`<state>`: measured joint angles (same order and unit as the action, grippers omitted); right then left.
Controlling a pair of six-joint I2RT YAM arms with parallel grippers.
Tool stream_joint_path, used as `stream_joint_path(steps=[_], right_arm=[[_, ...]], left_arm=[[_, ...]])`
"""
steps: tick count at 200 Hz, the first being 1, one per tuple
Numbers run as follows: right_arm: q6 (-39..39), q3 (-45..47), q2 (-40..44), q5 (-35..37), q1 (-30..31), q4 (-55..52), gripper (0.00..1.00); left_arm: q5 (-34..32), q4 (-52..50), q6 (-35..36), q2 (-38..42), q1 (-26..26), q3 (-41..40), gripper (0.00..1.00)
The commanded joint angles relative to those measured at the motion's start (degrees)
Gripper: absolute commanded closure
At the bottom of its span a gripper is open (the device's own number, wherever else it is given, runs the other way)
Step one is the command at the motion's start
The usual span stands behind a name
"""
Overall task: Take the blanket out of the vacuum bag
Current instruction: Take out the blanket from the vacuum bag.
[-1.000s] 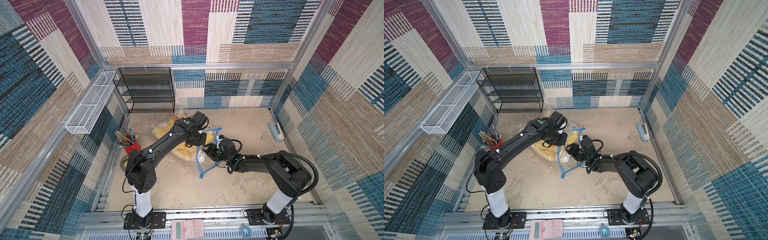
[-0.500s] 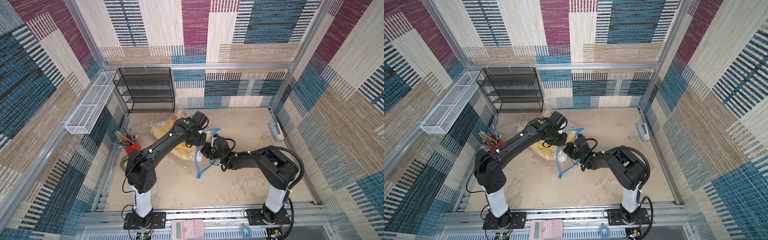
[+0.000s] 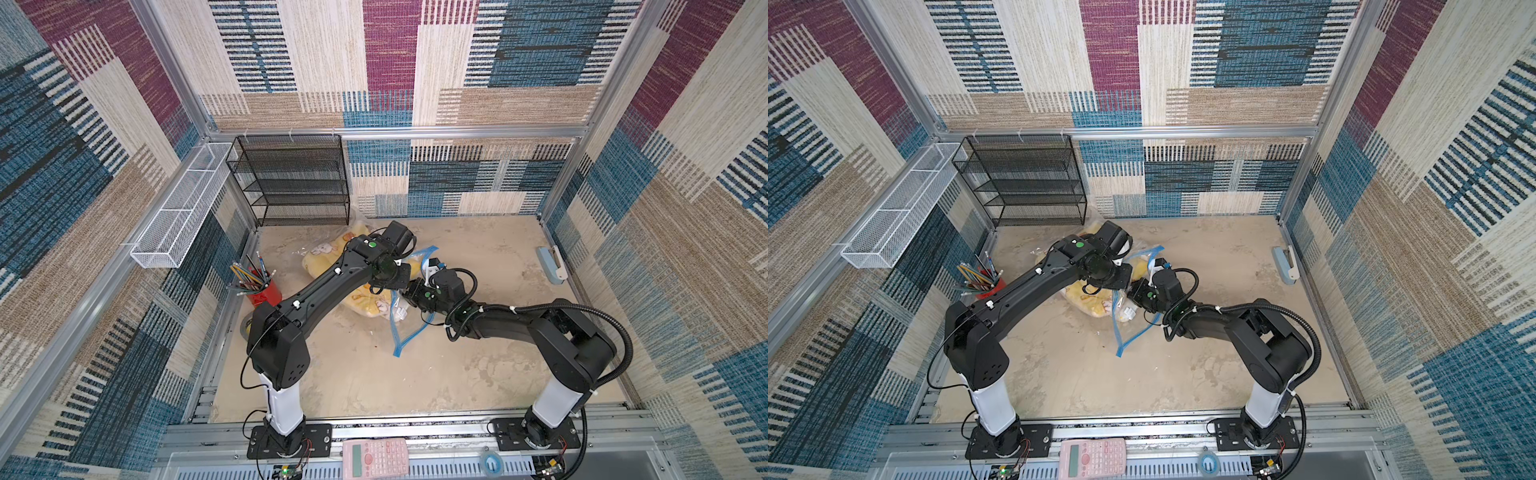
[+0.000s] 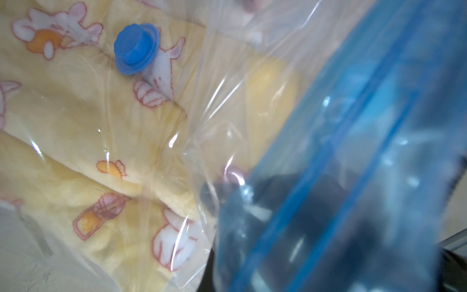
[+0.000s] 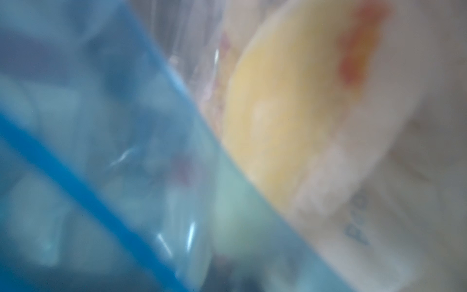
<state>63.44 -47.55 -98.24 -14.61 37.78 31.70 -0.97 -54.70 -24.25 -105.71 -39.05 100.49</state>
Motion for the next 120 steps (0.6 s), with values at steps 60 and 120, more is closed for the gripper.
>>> stream_joint_path(steps=[60, 120], right_arm=[[-3.4, 2.4, 5.6, -2.9, -9.3, -0.6, 0.97], [-3.5, 4.3, 8.9, -10.3, -8.7, -0.1, 0.95]], left_arm=[[-0.3, -0.5, 1.0, 0.3, 0.0, -0.2, 1.00], [-0.8, -0.5, 0.7, 0.2, 0.1, -0.3, 1.00]])
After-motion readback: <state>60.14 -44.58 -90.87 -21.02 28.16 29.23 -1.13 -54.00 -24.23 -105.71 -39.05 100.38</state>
